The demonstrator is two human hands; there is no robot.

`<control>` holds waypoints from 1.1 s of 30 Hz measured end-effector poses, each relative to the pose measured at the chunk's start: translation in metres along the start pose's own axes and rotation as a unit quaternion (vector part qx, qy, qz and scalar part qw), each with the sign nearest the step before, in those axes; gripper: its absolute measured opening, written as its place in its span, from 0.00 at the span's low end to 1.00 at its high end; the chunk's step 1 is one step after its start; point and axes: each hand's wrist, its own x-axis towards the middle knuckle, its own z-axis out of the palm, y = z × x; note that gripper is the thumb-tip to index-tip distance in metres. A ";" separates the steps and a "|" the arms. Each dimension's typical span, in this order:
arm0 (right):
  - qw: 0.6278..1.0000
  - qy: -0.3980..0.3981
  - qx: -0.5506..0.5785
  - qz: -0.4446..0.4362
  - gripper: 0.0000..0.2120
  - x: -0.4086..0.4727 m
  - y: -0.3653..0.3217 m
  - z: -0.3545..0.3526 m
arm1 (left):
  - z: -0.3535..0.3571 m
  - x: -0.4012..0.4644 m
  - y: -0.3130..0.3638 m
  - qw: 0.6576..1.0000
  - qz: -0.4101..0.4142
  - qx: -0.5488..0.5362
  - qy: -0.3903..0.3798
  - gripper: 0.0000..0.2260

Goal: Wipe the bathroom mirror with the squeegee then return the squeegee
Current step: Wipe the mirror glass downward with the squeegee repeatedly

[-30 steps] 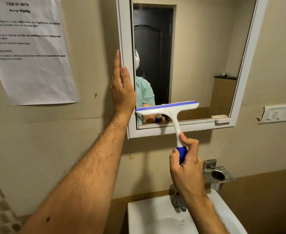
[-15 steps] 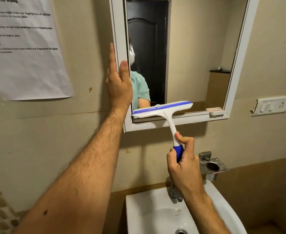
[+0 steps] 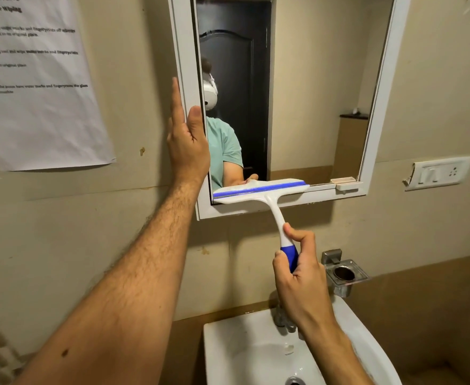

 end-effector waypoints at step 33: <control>0.970 0.158 0.018 -0.185 0.14 0.251 -0.131 -0.129 | 0.019 0.056 0.036 0.992 0.056 0.082 0.079 0.24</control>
